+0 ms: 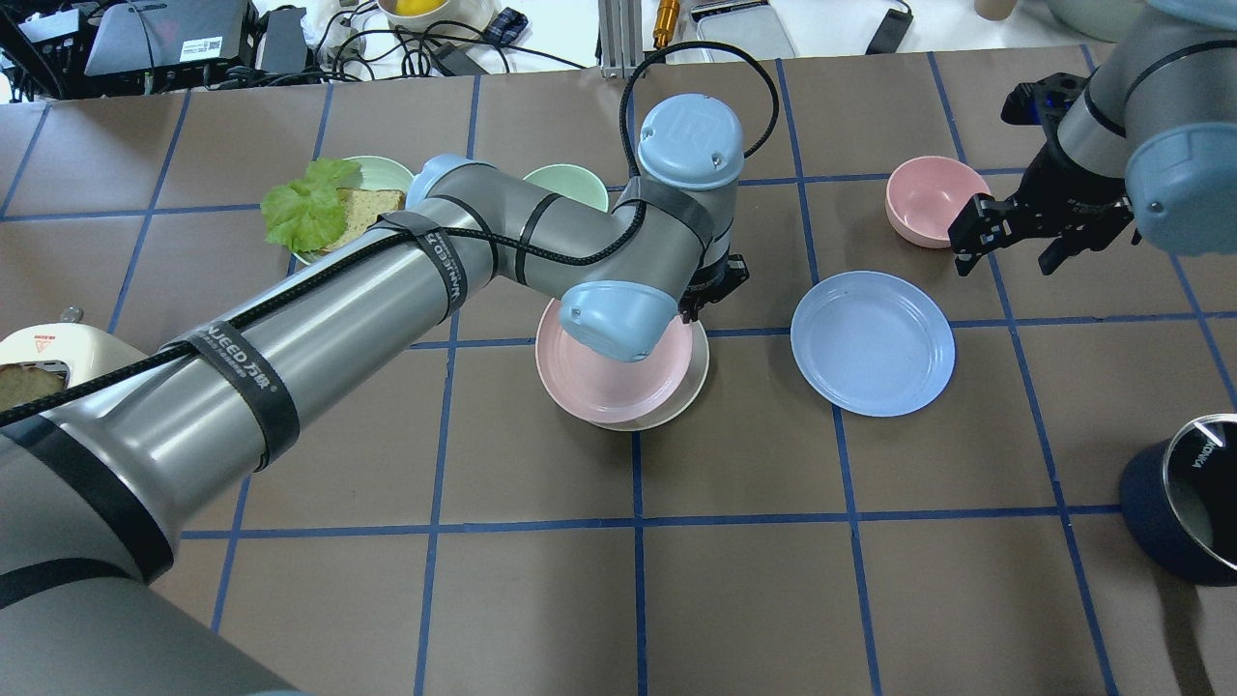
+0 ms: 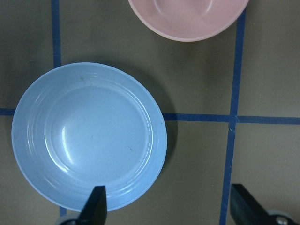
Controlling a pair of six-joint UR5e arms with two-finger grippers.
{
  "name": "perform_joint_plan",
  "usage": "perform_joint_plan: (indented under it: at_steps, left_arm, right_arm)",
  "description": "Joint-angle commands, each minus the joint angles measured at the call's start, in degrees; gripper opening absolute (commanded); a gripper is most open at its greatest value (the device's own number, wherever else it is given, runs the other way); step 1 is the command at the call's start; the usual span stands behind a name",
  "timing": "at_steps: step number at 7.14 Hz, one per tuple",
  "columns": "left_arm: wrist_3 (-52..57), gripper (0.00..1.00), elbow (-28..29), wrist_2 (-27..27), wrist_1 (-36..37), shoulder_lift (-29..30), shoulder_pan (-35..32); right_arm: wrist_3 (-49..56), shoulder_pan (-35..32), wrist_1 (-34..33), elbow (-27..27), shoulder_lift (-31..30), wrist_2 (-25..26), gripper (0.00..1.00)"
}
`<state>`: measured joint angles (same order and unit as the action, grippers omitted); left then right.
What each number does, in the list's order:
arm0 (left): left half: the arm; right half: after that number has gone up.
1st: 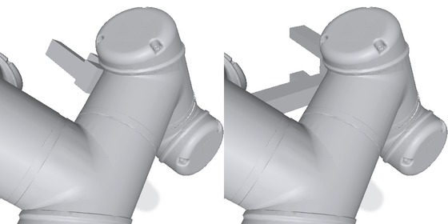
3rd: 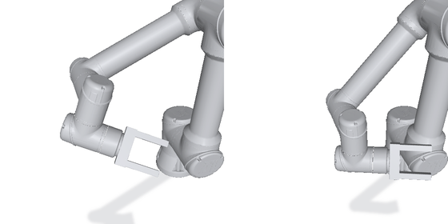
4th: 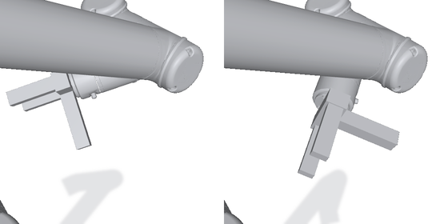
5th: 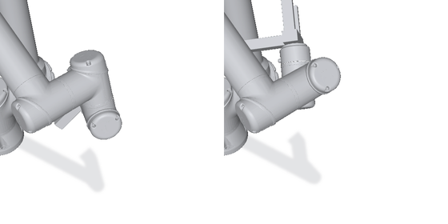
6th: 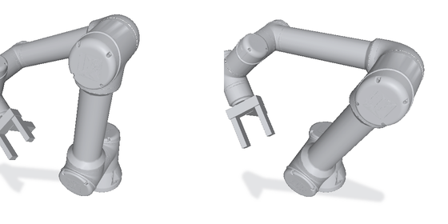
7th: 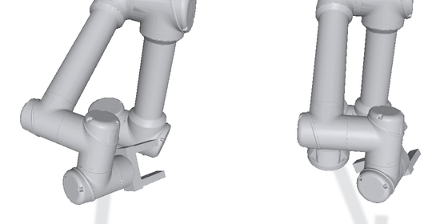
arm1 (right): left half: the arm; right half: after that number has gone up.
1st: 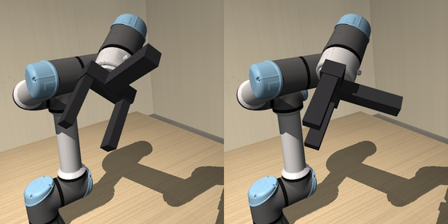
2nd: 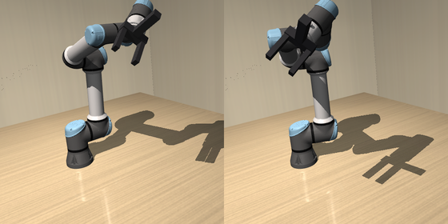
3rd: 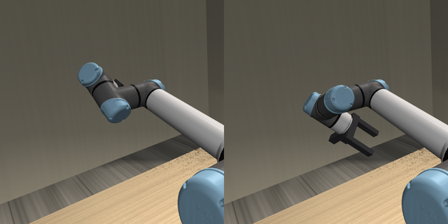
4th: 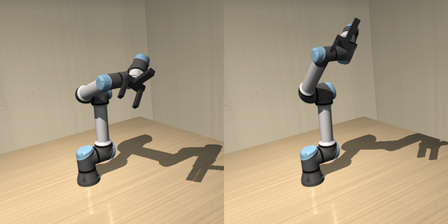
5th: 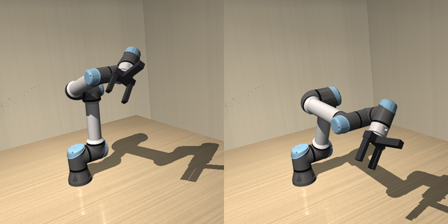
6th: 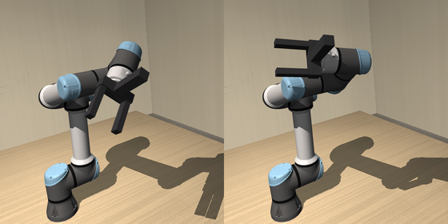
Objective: Stack three plates with pink and blue
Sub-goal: 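Open the left gripper and withdraw it while the right gripper moves to the light-blue plate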
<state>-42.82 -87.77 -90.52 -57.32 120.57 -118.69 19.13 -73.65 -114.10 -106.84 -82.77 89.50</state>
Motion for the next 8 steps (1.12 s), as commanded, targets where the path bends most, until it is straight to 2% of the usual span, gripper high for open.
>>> perform_joint_plan:
  at_steps: [1, 3, 5, 6, 7, 8]
  left_arm:
    - [0.2, 1.00, 0.7, 0.3, 0.0, -1.6, 0.6]
    - [1.5, 1.00, 3.7, 0.3, -3.6, -4.0, 4.3]
    - [15.3, 1.00, 4.7, 2.1, -16.2, -8.3, 11.4]
    - [19.7, 1.00, 4.8, 2.5, -22.9, -11.0, 14.9]
    - [27.4, 1.00, 4.8, 2.5, -28.4, -14.5, 18.4]
    - [30.7, 1.00, 4.8, 2.1, -34.5, -18.7, 21.3]
  right_arm:
    - [1.6, 0.0, -1.6, -2.1, 0.5, -0.3, 0.78]
    - [1.7, 0.4, -1.5, -2.7, 3.3, -0.3, 0.76]
    - [2.1, 0.4, -1.7, -2.7, 5.1, -0.9, 0.73]
    - [2.3, 0.4, -5.2, -2.7, 7.5, -0.9, 0.73]
    - [2.4, 0.4, -6.8, -2.7, 9.8, -0.9, 0.73]
    - [2.4, 0.4, -8.3, -2.7, 10.9, -0.9, 0.73]
